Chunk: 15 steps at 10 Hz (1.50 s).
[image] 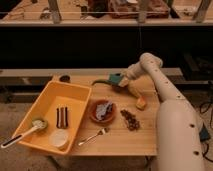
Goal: Wipe purple bowl with sponge
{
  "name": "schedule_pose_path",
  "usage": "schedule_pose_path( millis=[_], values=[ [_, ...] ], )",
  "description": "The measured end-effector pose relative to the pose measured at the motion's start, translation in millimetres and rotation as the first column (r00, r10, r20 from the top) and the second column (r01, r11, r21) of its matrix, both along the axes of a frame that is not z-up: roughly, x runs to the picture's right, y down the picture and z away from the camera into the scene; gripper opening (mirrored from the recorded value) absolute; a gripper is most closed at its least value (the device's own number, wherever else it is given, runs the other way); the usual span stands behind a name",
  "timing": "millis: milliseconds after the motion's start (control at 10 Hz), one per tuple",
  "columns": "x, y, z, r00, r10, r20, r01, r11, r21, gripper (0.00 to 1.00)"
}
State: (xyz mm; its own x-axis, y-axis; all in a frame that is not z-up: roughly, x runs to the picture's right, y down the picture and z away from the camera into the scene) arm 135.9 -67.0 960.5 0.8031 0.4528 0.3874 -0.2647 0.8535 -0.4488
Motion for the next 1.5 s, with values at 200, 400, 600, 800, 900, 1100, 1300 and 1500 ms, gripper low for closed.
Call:
schedule_pose_path(
  millis=[200, 400, 600, 800, 900, 1100, 1300, 1500],
  values=[
    [22.1, 3.1, -3.5, 1.0, 0.03, -0.002, -0.03, 0.9996, 0.0, 0.0],
    [34.6, 0.9, -5.3, 0.998, 0.06, 0.0, -0.06, 0.9982, 0.005, 0.0],
    [42.7, -5.4, -5.2, 0.997, 0.074, -0.01, -0.074, 0.9972, 0.012, 0.0],
    [38.4, -18.4, -0.2, 0.997, 0.078, -0.018, -0.078, 0.9969, 0.013, 0.0],
    [38.7, -23.0, 3.0, 0.997, 0.079, -0.024, -0.079, 0.9968, 0.01, 0.0],
    [40.1, -32.5, 13.9, 0.996, 0.084, -0.041, -0.084, 0.9965, -0.003, 0.0],
    [34.5, -36.2, 20.5, 0.996, 0.078, -0.045, -0.079, 0.9968, -0.013, 0.0],
    [35.4, -36.9, 21.3, 0.996, 0.074, -0.048, -0.075, 0.9971, -0.014, 0.0]
  ],
)
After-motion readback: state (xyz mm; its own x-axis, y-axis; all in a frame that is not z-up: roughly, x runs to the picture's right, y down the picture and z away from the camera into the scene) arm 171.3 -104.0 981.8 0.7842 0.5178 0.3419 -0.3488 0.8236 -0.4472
